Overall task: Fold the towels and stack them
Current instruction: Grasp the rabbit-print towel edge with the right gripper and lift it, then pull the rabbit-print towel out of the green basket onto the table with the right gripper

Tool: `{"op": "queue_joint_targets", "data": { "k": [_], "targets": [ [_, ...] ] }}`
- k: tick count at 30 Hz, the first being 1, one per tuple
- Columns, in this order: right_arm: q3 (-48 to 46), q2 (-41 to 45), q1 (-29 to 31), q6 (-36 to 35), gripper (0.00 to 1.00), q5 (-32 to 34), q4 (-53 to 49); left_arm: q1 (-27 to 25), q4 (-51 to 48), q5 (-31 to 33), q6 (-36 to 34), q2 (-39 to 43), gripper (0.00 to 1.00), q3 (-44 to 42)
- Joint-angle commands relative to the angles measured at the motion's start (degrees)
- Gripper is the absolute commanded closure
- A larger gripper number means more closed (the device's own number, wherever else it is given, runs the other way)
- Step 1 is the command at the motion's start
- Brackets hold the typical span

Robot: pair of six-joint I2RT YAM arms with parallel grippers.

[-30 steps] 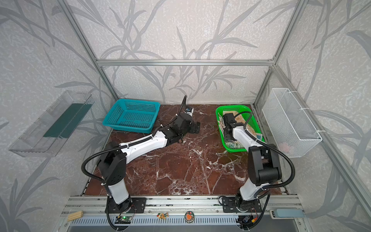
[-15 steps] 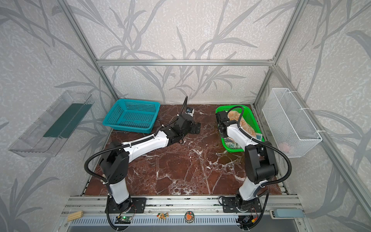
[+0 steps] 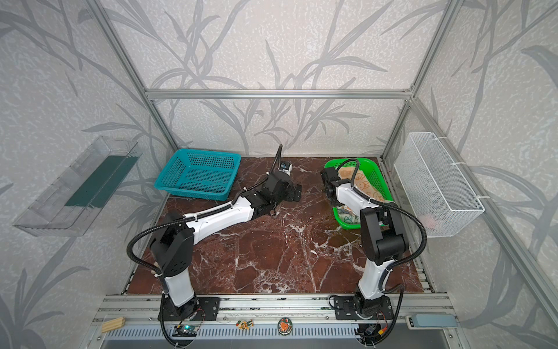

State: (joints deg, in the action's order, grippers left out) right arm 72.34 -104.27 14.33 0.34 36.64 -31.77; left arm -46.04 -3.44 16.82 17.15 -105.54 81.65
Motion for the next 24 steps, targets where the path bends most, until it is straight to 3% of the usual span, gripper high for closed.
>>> {"op": "queue_joint_targets", "data": {
  "k": [1,5,14,19,24],
  "targets": [
    [1.67,0.30,0.17,0.06,0.85,1.48,-1.38,0.34,-0.85,0.66,0.58,-0.05,0.01,0.30],
    [3.21,4.36,0.25,2.71,1.00,-1.43,-5.22,0.59,-4.40,0.95,2.54,1.19,0.01,0.99],
    [11.69,17.70,0.56,6.26,1.00,-17.03,-9.40,2.76,-16.44,1.76,11.37,7.93,0.01,1.08],
    [22.63,17.15,2.56,7.31,1.00,-30.44,-11.16,3.85,-19.65,2.88,16.59,12.87,0.01,-1.95],
    [33.34,14.62,9.79,8.19,1.00,-39.09,-12.11,4.10,-20.68,5.69,21.28,18.40,0.01,-6.41]
  ]
}}
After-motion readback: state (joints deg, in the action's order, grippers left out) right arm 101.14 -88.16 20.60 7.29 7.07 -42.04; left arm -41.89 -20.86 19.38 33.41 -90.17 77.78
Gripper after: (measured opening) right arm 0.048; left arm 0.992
